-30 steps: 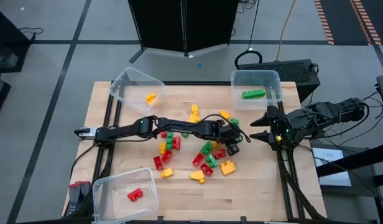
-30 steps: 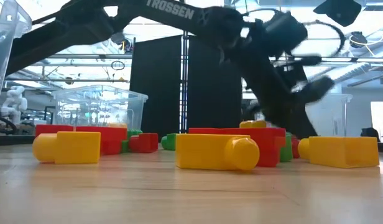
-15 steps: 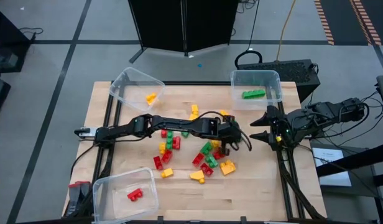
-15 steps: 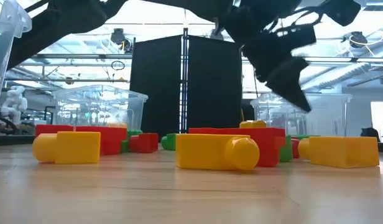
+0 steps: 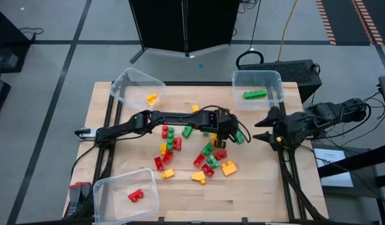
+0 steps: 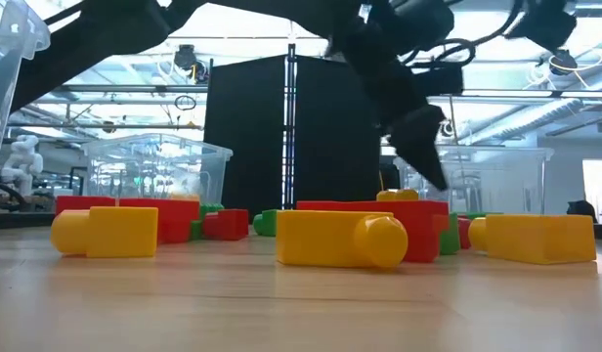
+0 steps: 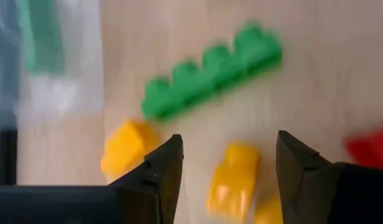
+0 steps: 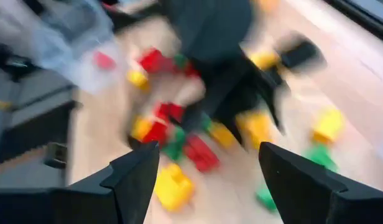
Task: Sort blocks
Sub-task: Put the green game piece into the top right transparent bin
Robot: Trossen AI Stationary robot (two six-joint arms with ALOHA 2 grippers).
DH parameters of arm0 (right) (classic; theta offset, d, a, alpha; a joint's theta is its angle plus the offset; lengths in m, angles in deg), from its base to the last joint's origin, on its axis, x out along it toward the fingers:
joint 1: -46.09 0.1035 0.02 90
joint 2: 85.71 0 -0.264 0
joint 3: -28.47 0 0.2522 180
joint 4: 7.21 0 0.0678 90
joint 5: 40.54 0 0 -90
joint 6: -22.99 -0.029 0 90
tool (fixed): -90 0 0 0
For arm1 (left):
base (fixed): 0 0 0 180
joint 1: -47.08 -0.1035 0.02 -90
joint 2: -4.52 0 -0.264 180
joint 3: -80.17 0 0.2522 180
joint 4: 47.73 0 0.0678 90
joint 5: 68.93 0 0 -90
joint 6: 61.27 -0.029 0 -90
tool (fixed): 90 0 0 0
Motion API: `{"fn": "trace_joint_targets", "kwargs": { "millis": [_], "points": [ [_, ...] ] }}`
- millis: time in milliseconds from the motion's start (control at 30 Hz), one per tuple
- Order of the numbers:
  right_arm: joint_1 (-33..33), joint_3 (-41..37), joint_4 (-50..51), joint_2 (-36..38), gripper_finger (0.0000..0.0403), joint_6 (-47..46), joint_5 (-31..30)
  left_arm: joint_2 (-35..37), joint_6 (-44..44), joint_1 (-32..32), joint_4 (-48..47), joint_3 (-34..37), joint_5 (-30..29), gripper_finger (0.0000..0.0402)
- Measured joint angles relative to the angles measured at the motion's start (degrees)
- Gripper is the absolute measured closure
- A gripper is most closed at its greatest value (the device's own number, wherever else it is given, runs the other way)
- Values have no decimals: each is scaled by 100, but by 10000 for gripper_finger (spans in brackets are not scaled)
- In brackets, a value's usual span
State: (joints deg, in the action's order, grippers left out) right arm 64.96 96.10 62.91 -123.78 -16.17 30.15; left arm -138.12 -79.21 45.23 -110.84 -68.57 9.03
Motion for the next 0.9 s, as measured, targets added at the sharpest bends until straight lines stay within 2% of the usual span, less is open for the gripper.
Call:
{"fn": "trace_joint_targets", "kwargs": {
  "millis": [133, 267, 367, 500, 900],
  "points": [
    [-7, -43, 1988, -33, 134, -1365, -967, 176, 149, -36, -656, 0, -68, 240],
    [-15, -363, 2775, -94, 146, -2548, -1185, 327, 407, -72, -935, 0, -93, 240],
    [-18, -818, 2503, -122, 155, -3180, -1233, 473, 528, -93, -1156, 0, -91, 240],
    [-85, -1313, 1273, -367, 171, -3147, -1451, 764, 749, -114, -1356, 0, -120, 239],
    [-896, -1784, 63, -1700, 202, -3084, -1122, 1881, 1168, -94, -1779, -1, -175, 239]
  ]
}}
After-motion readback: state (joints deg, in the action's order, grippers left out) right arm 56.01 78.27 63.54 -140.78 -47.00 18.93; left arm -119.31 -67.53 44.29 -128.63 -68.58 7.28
